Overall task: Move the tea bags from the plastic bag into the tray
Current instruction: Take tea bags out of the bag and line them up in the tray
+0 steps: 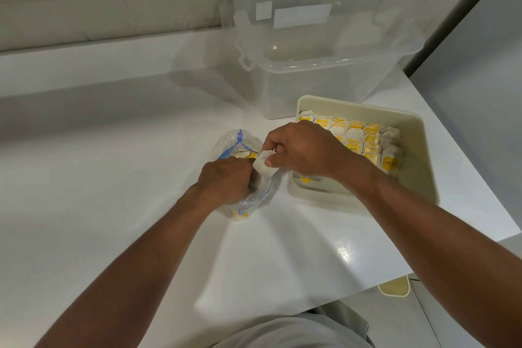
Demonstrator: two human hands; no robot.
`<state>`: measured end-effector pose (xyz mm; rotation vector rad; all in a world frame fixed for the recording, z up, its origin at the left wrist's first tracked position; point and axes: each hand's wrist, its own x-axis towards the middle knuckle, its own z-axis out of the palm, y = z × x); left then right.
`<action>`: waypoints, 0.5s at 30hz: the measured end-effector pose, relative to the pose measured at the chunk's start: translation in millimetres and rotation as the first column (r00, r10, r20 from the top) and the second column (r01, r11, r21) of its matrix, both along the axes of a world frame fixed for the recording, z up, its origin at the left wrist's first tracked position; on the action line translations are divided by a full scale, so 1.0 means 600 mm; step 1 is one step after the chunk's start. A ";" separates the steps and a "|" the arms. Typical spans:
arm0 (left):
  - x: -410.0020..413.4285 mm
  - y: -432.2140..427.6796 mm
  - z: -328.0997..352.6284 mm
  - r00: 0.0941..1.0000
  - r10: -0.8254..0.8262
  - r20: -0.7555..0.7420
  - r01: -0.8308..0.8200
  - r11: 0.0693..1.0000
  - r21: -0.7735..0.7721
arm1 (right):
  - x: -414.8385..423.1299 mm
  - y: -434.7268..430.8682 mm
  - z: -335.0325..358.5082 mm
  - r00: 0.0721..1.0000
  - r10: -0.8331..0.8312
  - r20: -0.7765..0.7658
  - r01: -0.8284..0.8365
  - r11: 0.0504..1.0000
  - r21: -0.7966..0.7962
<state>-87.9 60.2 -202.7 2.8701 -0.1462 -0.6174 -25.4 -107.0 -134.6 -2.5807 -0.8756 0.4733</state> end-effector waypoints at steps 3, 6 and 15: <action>0.008 0.004 0.024 0.997 -0.034 -0.071 0.027 0.995 -0.091 | 0.000 -0.002 0.001 1.000 -0.001 0.013 0.002 1.000 -0.007; 0.018 0.020 0.042 0.993 -0.034 -0.117 0.015 0.987 -0.162 | 0.001 -0.004 0.003 1.000 -0.025 0.016 0.025 1.000 0.004; 0.026 0.057 0.070 0.976 0.070 -0.206 -0.131 0.946 -0.296 | 0.002 -0.008 0.007 0.988 -0.062 -0.138 0.069 0.997 0.041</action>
